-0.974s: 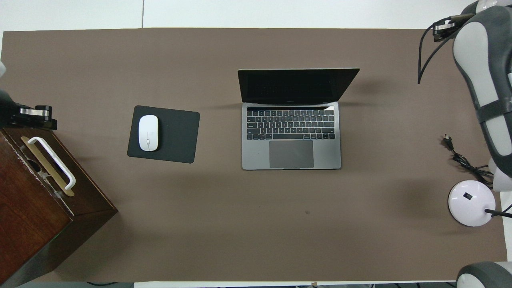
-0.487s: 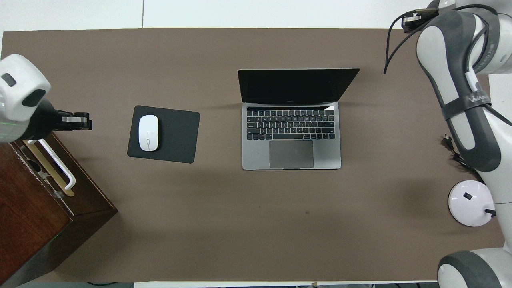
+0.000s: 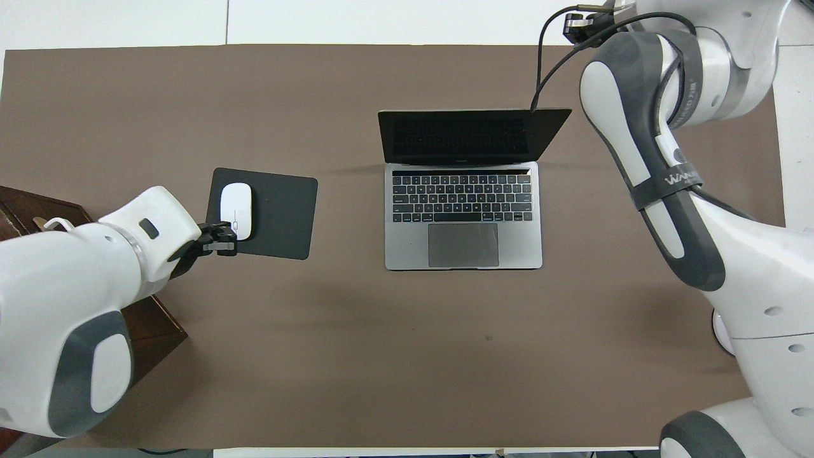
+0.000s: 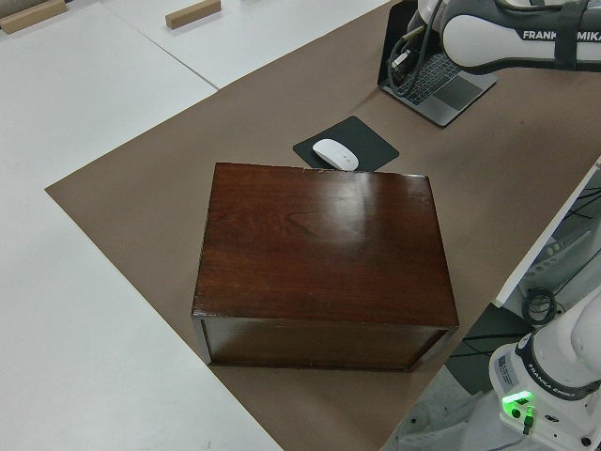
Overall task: Close laptop with both arms
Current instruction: 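Reach the right gripper to the laptop lid while the left gripper approaches the base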
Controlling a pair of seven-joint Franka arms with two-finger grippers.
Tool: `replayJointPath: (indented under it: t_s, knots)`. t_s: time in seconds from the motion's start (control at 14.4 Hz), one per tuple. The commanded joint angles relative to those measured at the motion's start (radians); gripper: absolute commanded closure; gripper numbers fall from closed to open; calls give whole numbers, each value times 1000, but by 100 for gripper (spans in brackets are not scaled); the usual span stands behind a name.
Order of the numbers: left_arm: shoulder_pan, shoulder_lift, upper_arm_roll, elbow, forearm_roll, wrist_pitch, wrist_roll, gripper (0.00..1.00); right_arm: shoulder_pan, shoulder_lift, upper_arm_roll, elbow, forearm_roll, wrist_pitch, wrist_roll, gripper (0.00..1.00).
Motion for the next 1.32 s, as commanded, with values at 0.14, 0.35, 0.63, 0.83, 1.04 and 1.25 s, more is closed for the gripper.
replayJointPath:
  t_s: [0.14, 0.35, 0.63, 0.83, 1.04, 1.25]
  knots:
    - [-153, -39, 14, -180, -11, 276, -90, 100, 51, 1, 0, 12, -51, 7, 92, 100]
    - [-233, 8, 14, -248, -11, 466, -140, 100, 99, -4, 2, -13, -51, 8, 151, 100]
    - [-311, 132, 14, -282, -13, 708, -177, 100, 151, -71, 3, -127, -65, 5, 216, 100]
    - [-364, 211, 16, -283, -13, 842, -177, 100, 185, -122, 3, -224, -65, 8, 217, 100]
    - [-407, 280, 16, -285, -13, 943, -174, 100, 217, -174, 5, -321, -65, 7, 216, 100]
    - [-431, 370, 17, -282, -13, 1085, -173, 100, 222, -217, 6, -404, -65, 8, 217, 100]
